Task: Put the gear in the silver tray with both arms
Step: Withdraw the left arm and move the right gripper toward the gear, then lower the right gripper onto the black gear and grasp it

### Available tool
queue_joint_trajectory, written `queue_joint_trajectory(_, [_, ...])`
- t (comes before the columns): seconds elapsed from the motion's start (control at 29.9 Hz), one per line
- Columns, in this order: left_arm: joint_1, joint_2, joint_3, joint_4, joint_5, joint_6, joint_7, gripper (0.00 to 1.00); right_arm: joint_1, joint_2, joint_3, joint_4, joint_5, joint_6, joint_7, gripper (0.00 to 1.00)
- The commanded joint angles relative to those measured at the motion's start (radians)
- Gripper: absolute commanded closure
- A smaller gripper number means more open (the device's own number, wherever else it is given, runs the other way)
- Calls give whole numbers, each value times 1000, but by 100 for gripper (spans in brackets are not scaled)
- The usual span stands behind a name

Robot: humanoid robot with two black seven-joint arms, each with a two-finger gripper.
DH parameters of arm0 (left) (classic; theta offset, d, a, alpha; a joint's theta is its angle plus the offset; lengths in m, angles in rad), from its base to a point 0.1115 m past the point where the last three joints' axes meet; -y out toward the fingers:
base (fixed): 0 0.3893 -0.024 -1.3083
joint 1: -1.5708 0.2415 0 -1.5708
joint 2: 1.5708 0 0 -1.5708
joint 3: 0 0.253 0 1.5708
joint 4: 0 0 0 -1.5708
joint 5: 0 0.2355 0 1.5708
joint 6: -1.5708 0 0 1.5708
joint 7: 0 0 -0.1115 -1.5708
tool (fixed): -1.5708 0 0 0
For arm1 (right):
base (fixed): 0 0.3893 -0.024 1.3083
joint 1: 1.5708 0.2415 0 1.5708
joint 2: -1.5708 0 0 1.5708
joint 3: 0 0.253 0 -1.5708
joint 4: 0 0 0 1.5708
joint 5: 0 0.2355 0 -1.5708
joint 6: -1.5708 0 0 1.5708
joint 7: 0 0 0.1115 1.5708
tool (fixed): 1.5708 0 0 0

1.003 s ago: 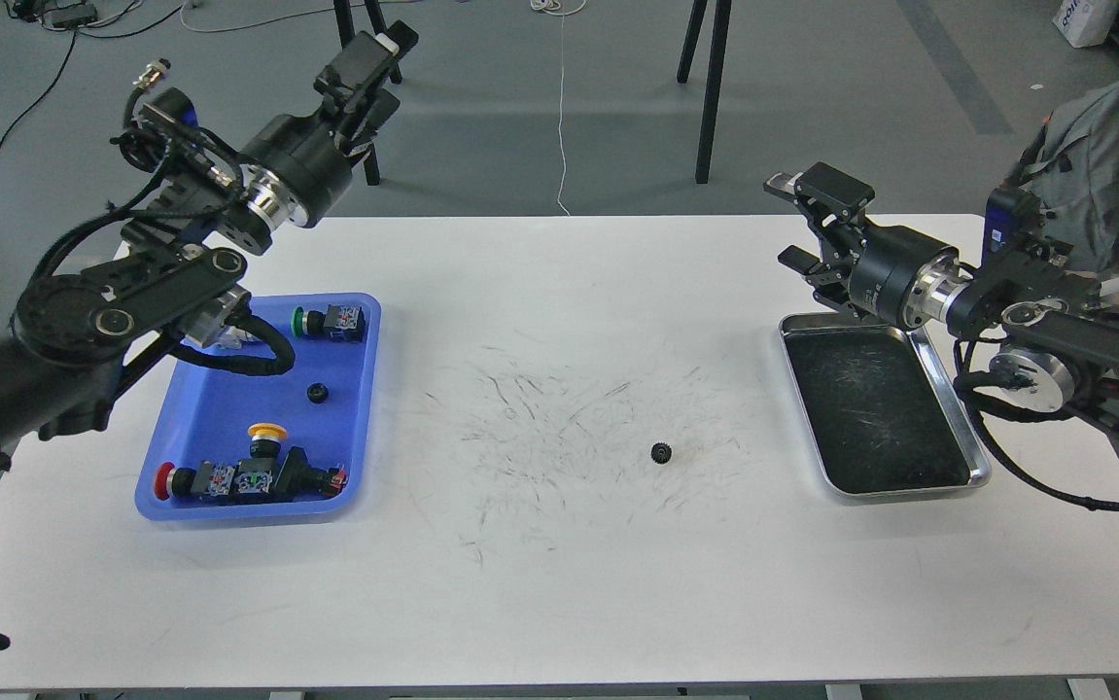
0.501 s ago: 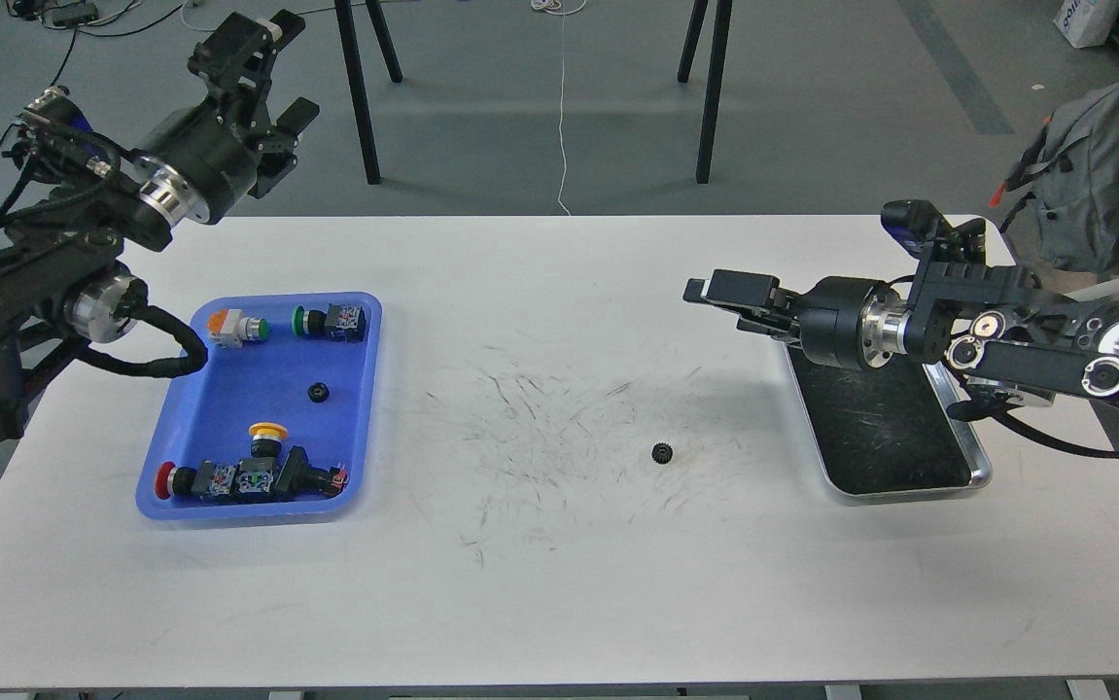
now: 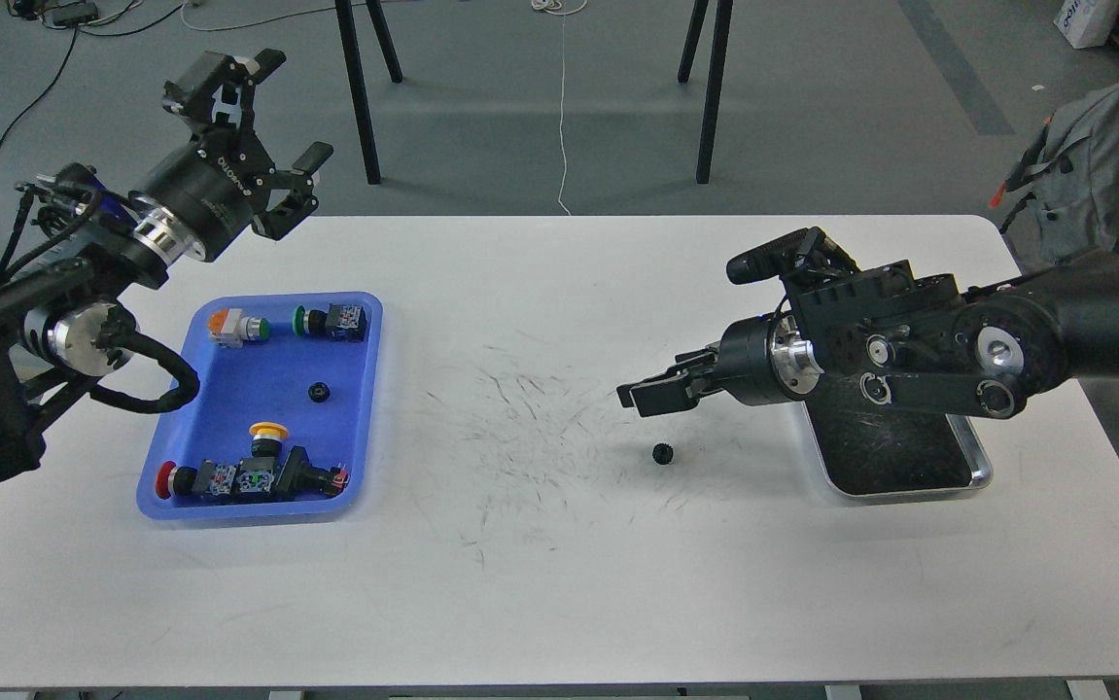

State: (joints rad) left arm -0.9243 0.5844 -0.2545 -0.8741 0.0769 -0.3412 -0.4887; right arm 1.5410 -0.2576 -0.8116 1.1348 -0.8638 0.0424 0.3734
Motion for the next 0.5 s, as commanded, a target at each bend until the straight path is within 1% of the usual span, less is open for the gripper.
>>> queue_joint_trajectory(0.0, [-4,-32,1,17,-3,14,0,0,30,41,-63,0,-21,1,57,5])
queue_joint_trajectory(0.03, [-5,-43,1,20,-3,21,0,0,39,44,-76,0,-35,1,67,6])
queue_joint_trajectory(0.2, [-8,-58,-6,24,-8,19,0,0,48,53,-107,-1,-96,2,73,7])
queue_joint_trajectory(0.3, [-4,-71,-14,24,-28,14,22,0,51,72,-139,-6,-142,2,75,7])
queue_joint_trajectory(0.47, [2,-84,-19,24,-62,21,22,0,59,121,-187,-42,-204,2,87,9])
